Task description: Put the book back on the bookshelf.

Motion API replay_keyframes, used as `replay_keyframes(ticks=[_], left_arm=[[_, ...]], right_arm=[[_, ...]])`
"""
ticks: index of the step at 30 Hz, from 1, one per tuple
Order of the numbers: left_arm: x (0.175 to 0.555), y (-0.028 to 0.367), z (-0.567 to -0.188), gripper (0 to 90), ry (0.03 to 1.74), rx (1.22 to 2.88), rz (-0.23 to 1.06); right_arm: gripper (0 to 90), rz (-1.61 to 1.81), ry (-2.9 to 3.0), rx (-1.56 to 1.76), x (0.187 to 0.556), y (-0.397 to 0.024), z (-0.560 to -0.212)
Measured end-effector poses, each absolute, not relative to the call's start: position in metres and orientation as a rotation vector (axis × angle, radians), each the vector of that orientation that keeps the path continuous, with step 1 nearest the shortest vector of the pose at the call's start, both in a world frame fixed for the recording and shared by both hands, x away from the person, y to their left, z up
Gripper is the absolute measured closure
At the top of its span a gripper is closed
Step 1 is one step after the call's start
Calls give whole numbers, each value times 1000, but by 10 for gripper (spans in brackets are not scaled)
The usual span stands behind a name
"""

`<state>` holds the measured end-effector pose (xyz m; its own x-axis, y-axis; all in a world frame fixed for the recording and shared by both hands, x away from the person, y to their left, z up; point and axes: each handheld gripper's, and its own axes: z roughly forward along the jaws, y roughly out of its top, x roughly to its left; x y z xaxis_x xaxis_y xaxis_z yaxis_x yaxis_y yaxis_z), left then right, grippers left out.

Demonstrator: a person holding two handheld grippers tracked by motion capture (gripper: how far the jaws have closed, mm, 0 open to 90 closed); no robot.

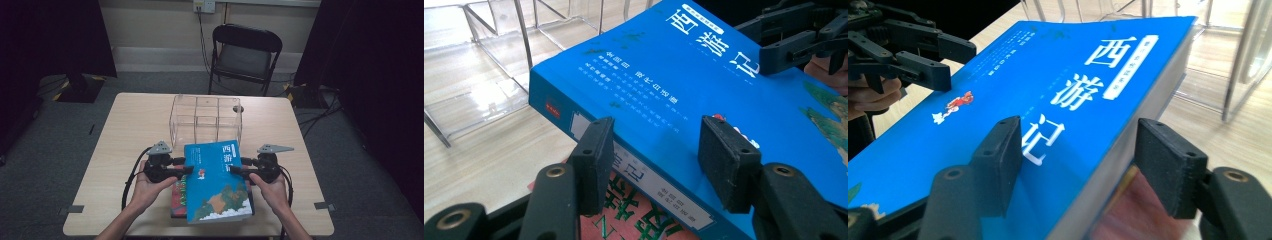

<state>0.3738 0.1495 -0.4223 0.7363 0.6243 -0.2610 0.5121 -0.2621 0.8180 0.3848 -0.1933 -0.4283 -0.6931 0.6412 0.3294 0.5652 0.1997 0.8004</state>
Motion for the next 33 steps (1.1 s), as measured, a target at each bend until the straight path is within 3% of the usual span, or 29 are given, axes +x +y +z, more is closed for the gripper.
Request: replay_keyframes(ticks=[11, 15, 20, 25, 33], left_arm=[[375, 151, -424, 483, 873, 1914, 120], [375, 152, -424, 482, 873, 1919, 117], [375, 152, -425, 481, 873, 1914, 114], [376, 153, -425, 480, 871, 1911, 112], [376, 153, -426, 479, 876, 1909, 109]], right_arm=[[329, 1509, 2372, 1240, 386, -189, -428], [502, 1507, 2329, 1239, 386, -192, -422], [516, 1501, 2318, 1252, 384, -192, -420], [603, 1555, 2309, 1238, 378, -195, -415], [480, 1508, 2325, 1221, 373, -190, -419]])
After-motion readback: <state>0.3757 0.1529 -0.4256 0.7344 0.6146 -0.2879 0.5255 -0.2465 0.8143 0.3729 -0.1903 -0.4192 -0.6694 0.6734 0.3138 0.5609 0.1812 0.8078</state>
